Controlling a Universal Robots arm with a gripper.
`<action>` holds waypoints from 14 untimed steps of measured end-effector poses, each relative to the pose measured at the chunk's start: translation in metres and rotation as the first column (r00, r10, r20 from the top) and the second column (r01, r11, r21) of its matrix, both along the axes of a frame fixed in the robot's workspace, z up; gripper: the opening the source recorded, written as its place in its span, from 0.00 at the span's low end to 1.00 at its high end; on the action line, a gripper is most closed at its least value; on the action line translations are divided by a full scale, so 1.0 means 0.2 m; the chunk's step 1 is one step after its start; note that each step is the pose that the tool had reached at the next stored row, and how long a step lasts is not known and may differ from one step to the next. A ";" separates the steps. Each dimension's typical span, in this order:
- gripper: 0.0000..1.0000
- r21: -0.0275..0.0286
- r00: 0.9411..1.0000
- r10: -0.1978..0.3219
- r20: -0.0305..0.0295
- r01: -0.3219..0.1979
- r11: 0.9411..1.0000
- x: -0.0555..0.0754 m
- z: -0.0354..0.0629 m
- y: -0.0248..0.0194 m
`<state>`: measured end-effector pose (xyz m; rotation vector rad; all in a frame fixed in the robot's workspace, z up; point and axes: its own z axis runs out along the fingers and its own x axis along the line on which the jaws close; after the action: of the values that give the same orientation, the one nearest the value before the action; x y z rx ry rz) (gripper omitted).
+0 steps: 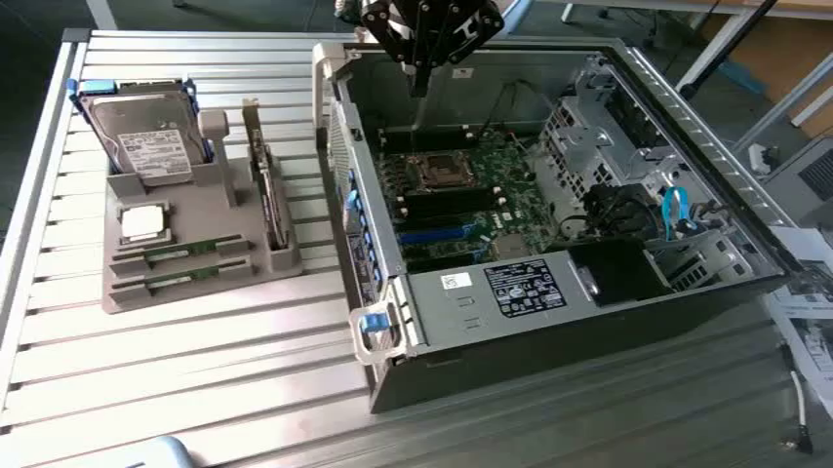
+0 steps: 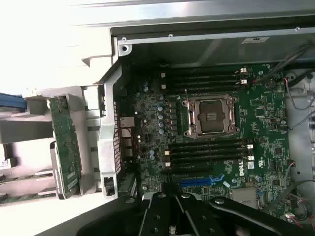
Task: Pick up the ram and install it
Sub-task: 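Reach for the ram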
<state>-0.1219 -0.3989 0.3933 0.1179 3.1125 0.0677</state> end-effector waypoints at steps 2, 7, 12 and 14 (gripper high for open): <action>0.10 0.000 1.000 0.000 0.000 0.000 1.000 0.00 0.000 0.000; 0.10 0.000 1.000 0.000 0.000 0.000 1.000 0.00 0.000 0.000; 0.10 0.000 1.000 0.000 0.000 0.000 1.000 -0.02 0.000 0.000; 0.10 0.000 1.000 0.000 0.000 0.000 1.000 -0.02 0.000 0.000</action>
<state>-0.1266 -0.3989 0.3933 0.1179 3.1125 0.0676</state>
